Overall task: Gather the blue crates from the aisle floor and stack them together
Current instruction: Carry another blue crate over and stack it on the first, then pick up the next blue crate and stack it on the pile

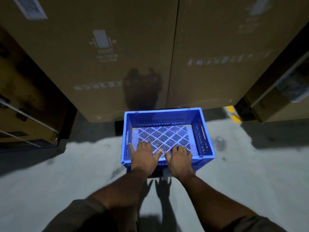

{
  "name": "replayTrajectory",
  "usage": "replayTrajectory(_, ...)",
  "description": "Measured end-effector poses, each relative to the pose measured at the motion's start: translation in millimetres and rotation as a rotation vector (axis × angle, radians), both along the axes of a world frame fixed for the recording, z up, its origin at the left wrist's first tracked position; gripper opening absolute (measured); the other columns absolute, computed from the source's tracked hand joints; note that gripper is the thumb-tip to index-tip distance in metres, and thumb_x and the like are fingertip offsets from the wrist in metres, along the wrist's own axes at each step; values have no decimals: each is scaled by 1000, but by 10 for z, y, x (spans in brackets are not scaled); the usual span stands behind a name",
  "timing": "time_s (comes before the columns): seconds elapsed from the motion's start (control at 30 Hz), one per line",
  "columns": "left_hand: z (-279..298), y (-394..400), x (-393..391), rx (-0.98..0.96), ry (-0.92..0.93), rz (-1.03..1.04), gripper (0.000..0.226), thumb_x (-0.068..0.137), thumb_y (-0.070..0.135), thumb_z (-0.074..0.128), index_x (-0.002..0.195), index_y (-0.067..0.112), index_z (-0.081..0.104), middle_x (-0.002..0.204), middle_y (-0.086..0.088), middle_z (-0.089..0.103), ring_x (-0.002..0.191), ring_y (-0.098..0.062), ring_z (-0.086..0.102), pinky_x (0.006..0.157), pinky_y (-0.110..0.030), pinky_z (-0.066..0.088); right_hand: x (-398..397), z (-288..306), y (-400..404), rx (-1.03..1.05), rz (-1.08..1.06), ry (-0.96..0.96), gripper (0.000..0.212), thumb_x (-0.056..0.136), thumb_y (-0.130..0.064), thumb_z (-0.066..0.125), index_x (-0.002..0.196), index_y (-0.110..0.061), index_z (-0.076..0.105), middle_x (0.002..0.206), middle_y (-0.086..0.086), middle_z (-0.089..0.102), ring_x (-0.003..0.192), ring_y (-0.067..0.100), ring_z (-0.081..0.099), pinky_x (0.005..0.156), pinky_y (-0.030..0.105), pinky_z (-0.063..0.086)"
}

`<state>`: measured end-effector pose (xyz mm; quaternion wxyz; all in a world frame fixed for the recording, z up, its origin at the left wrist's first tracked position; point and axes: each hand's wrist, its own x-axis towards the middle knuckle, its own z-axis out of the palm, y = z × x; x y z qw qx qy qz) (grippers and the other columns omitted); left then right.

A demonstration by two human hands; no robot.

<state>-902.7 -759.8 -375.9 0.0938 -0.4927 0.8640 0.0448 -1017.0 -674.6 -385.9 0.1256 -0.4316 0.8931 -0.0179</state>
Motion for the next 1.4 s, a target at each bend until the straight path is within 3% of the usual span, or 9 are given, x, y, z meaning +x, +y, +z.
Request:
replayTrajectory(0.17, 1142, 339, 340, 15, -4, 48, 69, 95, 66, 18, 125, 19, 58, 128, -8, 56, 128, -24, 45, 114, -61, 15, 244, 1132, 305, 68, 26, -141, 48, 97, -47, 39, 128, -12, 50, 132, 11, 50, 127, 29, 42, 100, 47, 37)
replayTrajectory(0.4, 2565, 1240, 998, 71, 35, 157, 67, 96, 64, 19, 124, 18, 60, 129, -8, 54, 125, -25, 45, 114, -62, 13, 735, 2546, 1000, 58, 89, -179, 45, 94, -42, 46, 129, -13, 49, 131, 13, 51, 127, 31, 42, 100, 48, 39)
replayTrajectory(0.63, 3484, 1740, 1599, 20, 187, 247, 64, 96, 63, 23, 125, 19, 60, 128, -4, 54, 126, -21, 44, 117, -56, 11, 1321, 3400, 1302, 42, 230, -139, 45, 94, -43, 46, 127, -14, 51, 131, 12, 52, 124, 31, 46, 99, 46, 41)
replayTrajectory(0.97, 3970, 2017, 2911, -36, 271, 380, 63, 96, 64, 24, 128, 22, 59, 133, -2, 52, 129, -20, 42, 118, -53, 12, 2585, 3960, 1332, -14, 477, -114, 41, 94, -39, 44, 126, -14, 50, 133, 14, 50, 126, 31, 44, 100, 46, 39)
replayTrajectory(1.4, 3876, 3520, 6254, -7, 265, 892, 62, 96, 64, 24, 124, 22, 61, 131, -2, 53, 128, -20, 45, 118, -55, 13, 5791, 3935, 2202, -1, 959, -111, 41, 94, -41, 45, 128, -18, 48, 129, 7, 52, 123, 26, 44, 98, 44, 40)
